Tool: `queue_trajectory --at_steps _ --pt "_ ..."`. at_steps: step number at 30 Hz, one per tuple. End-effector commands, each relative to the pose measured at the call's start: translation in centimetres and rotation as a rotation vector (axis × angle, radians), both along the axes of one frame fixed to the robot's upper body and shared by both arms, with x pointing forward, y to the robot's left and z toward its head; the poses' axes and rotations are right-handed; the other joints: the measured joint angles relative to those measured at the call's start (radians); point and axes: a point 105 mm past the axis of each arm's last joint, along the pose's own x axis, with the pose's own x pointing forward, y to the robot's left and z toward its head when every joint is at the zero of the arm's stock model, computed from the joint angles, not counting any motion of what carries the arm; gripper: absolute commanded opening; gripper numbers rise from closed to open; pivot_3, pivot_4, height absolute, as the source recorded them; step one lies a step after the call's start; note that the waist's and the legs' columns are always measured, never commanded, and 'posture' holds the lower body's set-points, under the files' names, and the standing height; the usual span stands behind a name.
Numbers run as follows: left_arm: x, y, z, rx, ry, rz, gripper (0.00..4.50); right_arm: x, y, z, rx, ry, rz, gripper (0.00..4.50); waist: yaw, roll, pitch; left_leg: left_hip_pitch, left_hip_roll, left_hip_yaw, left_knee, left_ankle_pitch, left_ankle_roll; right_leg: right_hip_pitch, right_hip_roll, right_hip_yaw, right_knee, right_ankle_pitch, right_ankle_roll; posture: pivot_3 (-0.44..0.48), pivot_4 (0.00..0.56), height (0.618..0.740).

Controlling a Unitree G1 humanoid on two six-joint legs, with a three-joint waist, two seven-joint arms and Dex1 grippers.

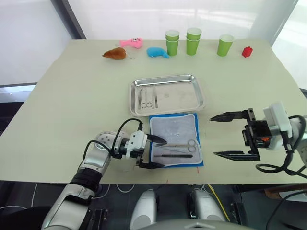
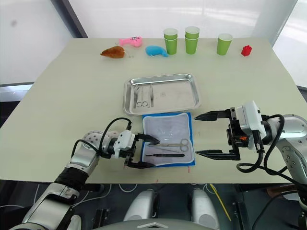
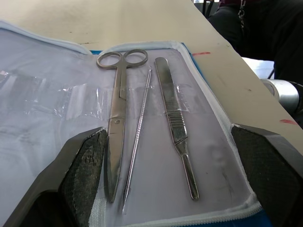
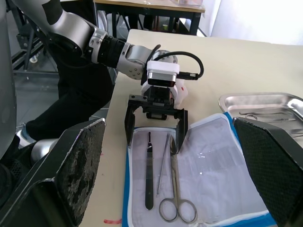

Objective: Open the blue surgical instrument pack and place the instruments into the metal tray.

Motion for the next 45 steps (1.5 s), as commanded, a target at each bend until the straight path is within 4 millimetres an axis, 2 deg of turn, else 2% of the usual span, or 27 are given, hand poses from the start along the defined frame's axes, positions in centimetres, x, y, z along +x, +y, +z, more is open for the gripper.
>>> queue_trajectory --at_steps 1,8,17,21,27,31,34,38,45 --pt "0.1 1.1 -2.9 0.097 0.072 0.069 4.41 -0.5 0.2 1.0 0.000 -0.046 0.021 4.50 0.000 0.001 -0.001 0.000 -0.001 0.000 0.000 0.001 0.001 0.000 0.000 0.001 0.000 0.000 0.000 0.000 0.150 0.740" --pt "0.3 1.2 -3.4 0.109 0.074 0.091 4.41 -0.5 0.3 0.9 -0.003 -0.048 0.024 4.50 -0.001 0.004 -0.004 0.000 -0.003 0.000 0.000 0.002 0.003 0.000 0.000 0.004 0.000 0.001 0.002 0.000 0.150 0.740" --pt "-1.0 1.5 -4.5 0.145 0.174 0.059 4.41 -0.5 0.4 0.9 -0.004 -0.047 0.020 4.50 -0.003 0.005 -0.007 0.000 -0.003 0.000 0.000 0.002 0.003 0.000 0.000 0.005 0.000 0.001 0.002 0.000 0.150 0.740" --pt "-1.9 2.2 -5.7 0.220 0.261 0.033 4.41 -0.4 0.4 0.6 -0.015 -0.041 0.012 4.50 -0.005 0.004 -0.012 0.000 -0.003 0.000 0.000 0.002 0.003 0.000 0.000 0.005 0.000 0.001 0.002 0.000 0.150 0.740" --pt "-1.7 1.8 -6.1 0.228 0.277 0.054 4.41 -0.3 0.3 0.5 -0.015 -0.039 0.009 4.50 -0.007 0.004 -0.021 0.002 -0.003 0.001 -0.002 0.002 0.003 0.001 0.000 0.006 0.000 0.001 0.002 0.000 0.150 0.740" --pt "-1.7 1.7 -6.2 0.228 0.278 0.060 4.41 -0.2 0.3 0.5 -0.014 -0.035 0.007 4.50 -0.007 0.002 -0.022 0.015 -0.003 0.001 -0.007 0.001 0.003 0.014 0.000 0.006 -0.007 0.000 0.002 0.000 0.150 0.740" --pt "-1.7 1.7 -6.3 0.229 0.282 0.066 4.41 -0.1 0.4 0.4 -0.018 -0.020 0.005 4.50 -0.006 0.003 -0.022 0.015 -0.003 0.001 -0.008 0.001 0.003 0.015 0.001 0.007 -0.011 0.000 0.002 0.000 0.150 0.740" --pt "-1.9 1.8 -6.5 0.227 0.292 0.066 4.41 0.7 1.1 -0.5 -0.028 -0.004 -0.025 4.50 -0.006 0.003 -0.023 0.014 -0.003 0.002 -0.008 0.001 0.003 0.016 0.001 0.009 -0.013 0.001 0.003 0.000 0.150 0.740" --pt "-1.9 1.5 -6.6 0.221 0.293 0.065 4.41 3.6 3.3 -3.4 -0.109 0.019 -0.151 4.50 -0.006 0.004 -0.025 0.014 -0.003 0.002 -0.008 0.001 0.003 0.015 0.002 0.010 -0.014 0.001 0.003 0.000 0.150 0.740"
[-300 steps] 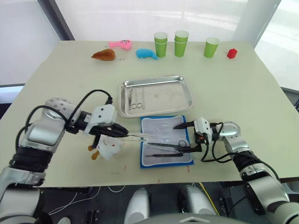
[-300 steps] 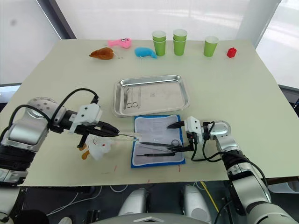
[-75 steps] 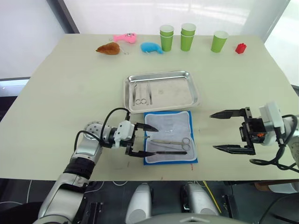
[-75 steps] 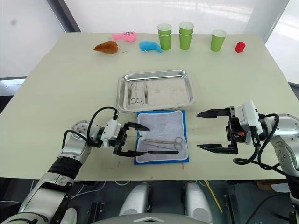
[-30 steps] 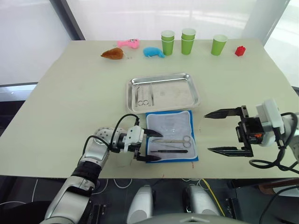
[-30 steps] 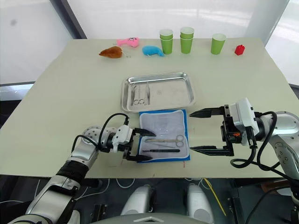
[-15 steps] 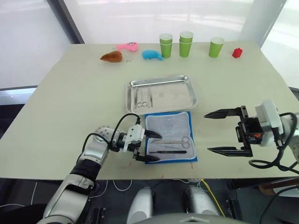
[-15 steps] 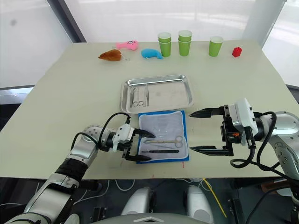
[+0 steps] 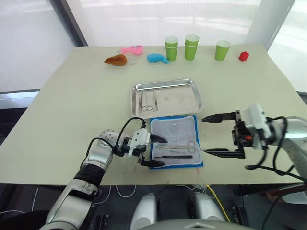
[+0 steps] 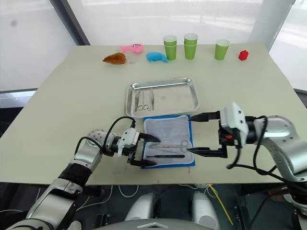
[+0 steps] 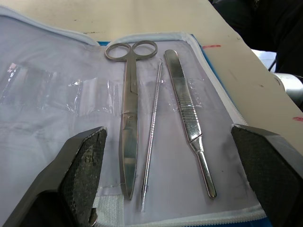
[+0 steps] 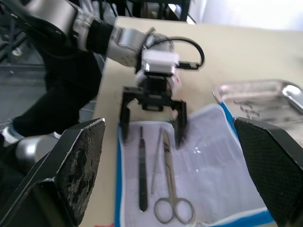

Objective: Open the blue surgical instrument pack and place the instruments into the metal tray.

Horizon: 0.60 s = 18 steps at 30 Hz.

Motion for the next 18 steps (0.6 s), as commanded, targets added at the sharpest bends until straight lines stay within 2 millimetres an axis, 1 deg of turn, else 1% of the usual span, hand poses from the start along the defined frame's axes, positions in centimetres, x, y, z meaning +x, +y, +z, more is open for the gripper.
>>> queue_trajectory --at_steps 1,4,7,14,18 --pt "-2.4 1.6 -5.5 0.166 0.224 0.047 4.41 1.9 1.4 -1.2 -0.070 -0.029 -0.078 4.50 0.000 0.000 -0.001 0.000 0.000 0.000 0.000 0.000 0.000 0.000 0.000 0.000 0.000 0.000 0.000 0.000 0.150 0.740" --pt "-2.3 1.5 -5.5 0.165 0.221 0.049 4.41 3.0 2.1 -2.6 -0.129 -0.021 -0.112 4.50 0.002 0.002 -0.002 0.000 -0.001 0.000 0.000 0.000 0.000 0.000 0.000 0.001 -0.001 0.000 0.000 0.000 0.150 0.740" --pt "-2.2 1.5 -5.5 0.163 0.220 0.054 4.41 3.9 2.2 -4.6 -0.237 -0.004 -0.139 4.50 0.002 0.001 -0.002 -0.001 -0.001 0.000 0.000 0.000 0.000 0.000 0.000 0.001 -0.001 0.000 0.000 0.000 0.150 0.740" --pt "-2.2 1.5 -5.4 0.159 0.222 0.058 4.41 4.9 2.6 -6.6 -0.337 0.021 -0.135 4.50 0.001 0.002 -0.002 -0.001 -0.001 -0.001 0.000 0.000 0.000 0.000 0.000 0.002 -0.001 0.000 0.000 0.000 0.150 0.740" --pt "-2.2 1.5 -5.4 0.159 0.222 0.060 4.41 5.3 3.3 -7.2 -0.347 0.028 -0.130 4.50 0.001 0.002 -0.002 -0.001 -0.001 -0.001 0.000 0.000 0.000 0.000 0.000 0.002 -0.001 0.000 0.000 0.000 0.150 0.740"
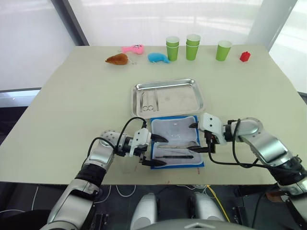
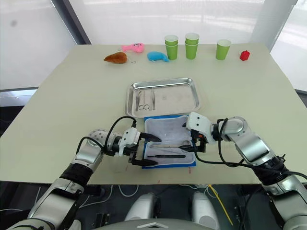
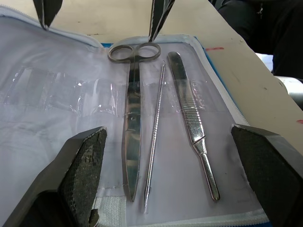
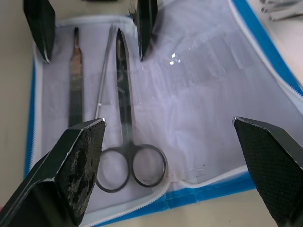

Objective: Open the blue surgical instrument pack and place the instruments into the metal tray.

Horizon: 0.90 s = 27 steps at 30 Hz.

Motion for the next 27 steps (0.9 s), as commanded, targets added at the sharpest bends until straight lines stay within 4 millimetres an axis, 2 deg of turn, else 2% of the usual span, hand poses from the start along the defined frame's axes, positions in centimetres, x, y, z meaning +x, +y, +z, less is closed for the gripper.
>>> queue_trajectory --at_steps 1,7,10,14,15,17,23,27 --pt "-2.3 1.7 -5.4 0.165 0.222 0.055 4.41 0.3 0.8 0.2 -0.009 -0.031 0.026 4.50 0.000 0.000 0.000 0.000 0.000 0.000 0.000 0.000 0.000 0.000 0.000 0.000 0.000 0.000 0.000 0.000 0.150 0.740" --pt "-2.2 1.7 -5.3 0.161 0.220 0.061 4.41 0.7 0.9 -1.7 -0.077 -0.028 0.038 4.50 -0.001 0.000 0.000 0.000 0.000 0.000 0.000 0.000 0.000 0.000 0.000 0.000 0.000 0.000 0.000 0.000 0.150 0.740" --pt "-2.3 1.7 -5.2 0.161 0.223 0.063 4.50 0.3 0.6 -2.6 -0.122 0.012 0.050 3.73 -0.001 0.000 -0.001 0.001 0.000 0.000 0.000 0.000 0.000 0.000 0.000 0.000 0.000 0.000 0.000 0.000 0.150 0.740" --pt "-2.3 1.7 -5.2 0.162 0.224 0.063 4.50 -0.6 0.5 -2.8 -0.141 0.090 0.048 1.45 -0.001 -0.001 -0.003 0.001 0.000 0.000 0.000 0.000 0.000 0.000 0.000 0.000 0.000 0.000 0.000 0.000 0.150 0.740" --pt "-2.3 1.8 -5.2 0.163 0.224 0.063 4.50 -0.6 0.5 -2.8 -0.146 0.093 0.047 1.11 -0.001 -0.001 -0.003 0.001 0.000 0.000 0.000 0.000 0.000 0.000 0.000 0.000 0.000 0.000 0.000 0.000 0.150 0.740" --pt "-2.2 1.8 -5.2 0.164 0.222 0.064 4.50 -0.7 0.4 -2.8 -0.152 0.095 0.046 0.03 -0.001 -0.001 -0.003 0.001 0.000 0.000 0.000 0.000 0.000 0.000 0.000 0.000 0.000 0.000 0.000 0.000 0.150 0.740" --pt "-2.1 1.6 -5.1 0.163 0.218 0.066 4.50 -0.9 0.7 -2.4 -0.151 0.066 0.065 0.03 -0.001 -0.002 -0.002 0.001 0.000 0.000 -0.001 0.000 0.000 0.000 0.000 0.000 -0.001 -0.002 -0.004 0.000 0.150 0.740" --pt "-2.1 1.5 -5.2 0.164 0.219 0.066 4.50 -1.0 2.0 -0.9 -0.156 -0.022 0.125 0.03 -0.001 -0.002 -0.002 0.001 0.000 0.000 -0.001 0.000 0.000 0.000 0.000 0.000 -0.001 -0.002 -0.004 0.000 0.150 0.740"
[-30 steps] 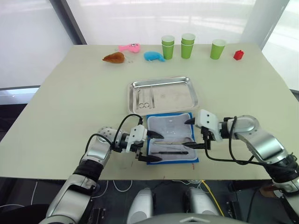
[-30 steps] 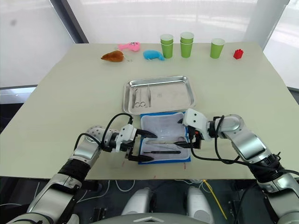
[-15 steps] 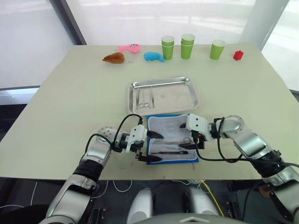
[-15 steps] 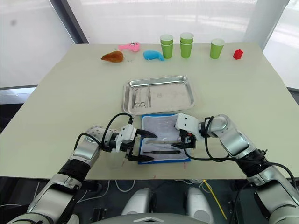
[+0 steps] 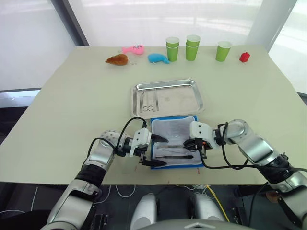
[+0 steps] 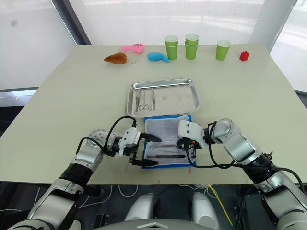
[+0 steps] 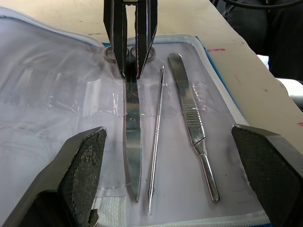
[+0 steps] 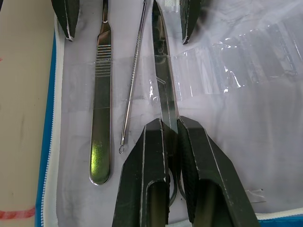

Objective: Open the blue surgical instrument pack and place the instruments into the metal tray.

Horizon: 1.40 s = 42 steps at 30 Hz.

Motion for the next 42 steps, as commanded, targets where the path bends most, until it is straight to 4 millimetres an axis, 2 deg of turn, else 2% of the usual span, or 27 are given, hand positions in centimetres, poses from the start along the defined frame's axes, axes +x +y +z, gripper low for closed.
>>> queue_trajectory --at_steps 1,8,23,30,36,42 --pt "-2.1 1.5 -5.2 0.162 0.210 0.054 4.50 -0.1 0.9 1.3 -0.030 -0.093 0.064 0.03 0.000 0.000 0.000 0.000 0.000 0.000 0.000 0.000 0.000 0.000 0.000 0.000 0.000 0.000 0.000 0.000 0.150 0.740" --pt "-2.4 1.4 -5.4 0.161 0.226 0.061 4.50 -0.6 1.6 3.0 -0.069 -0.143 0.115 0.03 0.001 -0.001 0.001 -0.001 0.000 0.000 0.000 0.000 0.000 -0.001 0.000 0.000 -0.001 0.000 0.000 0.000 0.150 0.740" --pt "-2.9 1.3 -5.7 0.167 0.241 0.067 4.50 -0.4 0.7 4.6 -0.145 -0.194 0.125 0.03 0.004 -0.002 0.002 -0.003 -0.001 -0.001 -0.005 0.000 0.000 -0.002 -0.002 -0.001 -0.007 0.001 0.001 0.000 0.150 0.740" --pt "-2.8 1.1 -5.9 0.163 0.246 0.072 4.50 0.1 -2.0 4.9 -0.167 -0.198 0.081 0.03 0.004 -0.002 0.003 -0.004 -0.002 -0.001 -0.006 0.000 0.000 -0.001 -0.002 -0.001 -0.010 0.001 0.002 0.000 0.150 0.740" --pt "-2.4 1.2 -5.9 0.166 0.239 0.086 4.50 -0.1 -5.4 5.6 -0.219 -0.176 0.063 0.03 0.004 -0.002 0.003 -0.005 -0.002 -0.001 -0.007 0.000 0.000 -0.001 -0.002 -0.001 -0.014 0.004 0.007 0.000 0.150 0.740" --pt "-2.5 1.5 -5.9 0.171 0.241 0.087 4.50 0.2 -8.9 7.2 -0.248 -0.168 -0.003 0.03 0.005 -0.003 0.005 -0.005 -0.002 -0.001 -0.009 0.000 0.000 -0.002 -0.003 -0.001 -0.015 0.004 0.007 0.000 0.150 0.740"
